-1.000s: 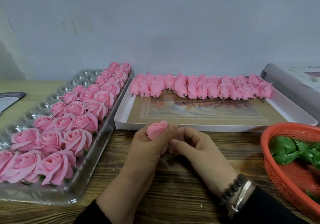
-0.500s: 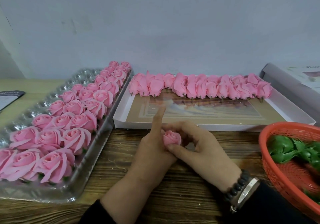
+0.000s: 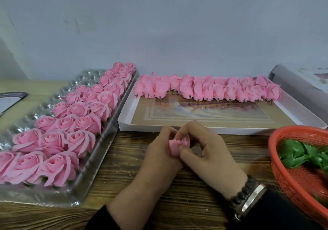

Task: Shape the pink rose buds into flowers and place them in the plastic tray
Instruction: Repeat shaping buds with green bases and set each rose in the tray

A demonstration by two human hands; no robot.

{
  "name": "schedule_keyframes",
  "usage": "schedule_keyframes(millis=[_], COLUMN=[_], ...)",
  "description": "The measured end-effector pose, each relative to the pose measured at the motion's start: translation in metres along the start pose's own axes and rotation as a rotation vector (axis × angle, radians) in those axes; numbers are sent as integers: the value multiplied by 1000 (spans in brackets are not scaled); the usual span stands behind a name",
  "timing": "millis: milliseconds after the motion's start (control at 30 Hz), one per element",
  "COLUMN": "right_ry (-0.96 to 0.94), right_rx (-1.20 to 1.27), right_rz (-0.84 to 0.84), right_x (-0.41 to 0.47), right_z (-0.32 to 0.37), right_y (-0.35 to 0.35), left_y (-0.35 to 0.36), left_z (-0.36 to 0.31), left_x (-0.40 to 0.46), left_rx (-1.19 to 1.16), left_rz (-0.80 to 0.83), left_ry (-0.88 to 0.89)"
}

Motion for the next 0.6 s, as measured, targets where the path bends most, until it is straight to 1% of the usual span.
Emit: schedule_keyframes(millis=[67,133,233,300,367,433,500,600], right_ry=[-51,-88,-146,-103,-6,49,73,141], right_rx=[-76,-89,-43,51,142,147,151,284], right_rz=[23,30,-38,-112,-162,-184,-162,-58], right_x=[-1,-2,-5,-6,-6,-6,-4,-2], right_z=[6,11,18,13,-1,-9,-13,-19], right_y=[5,8,4,-1,-3,-3,1,16], left_y=[2,2,-6,-13,-18,-19,-22,-19], left_z=[-4,-8,-13,-10,-3,3,4,5], left_x=[-1,-2,-1,-1,-2,-2,-2,-2], left_rx=[-42,-75,-169,-260,-402,-546,-639,-676], left_rz=[14,13,-32,-97,-167,-205,-252,-259], left_ry=[16,39,54,35,6,-37,-51,-67])
Point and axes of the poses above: each hand's wrist, its own x-axis towards the middle knuckle, its own y-axis out of the palm, z = x × y, the point moved 9 cm from there along x, towards the middle knuckle, and after that the axes turned 7 degrees about x, right-handed, at the moved point
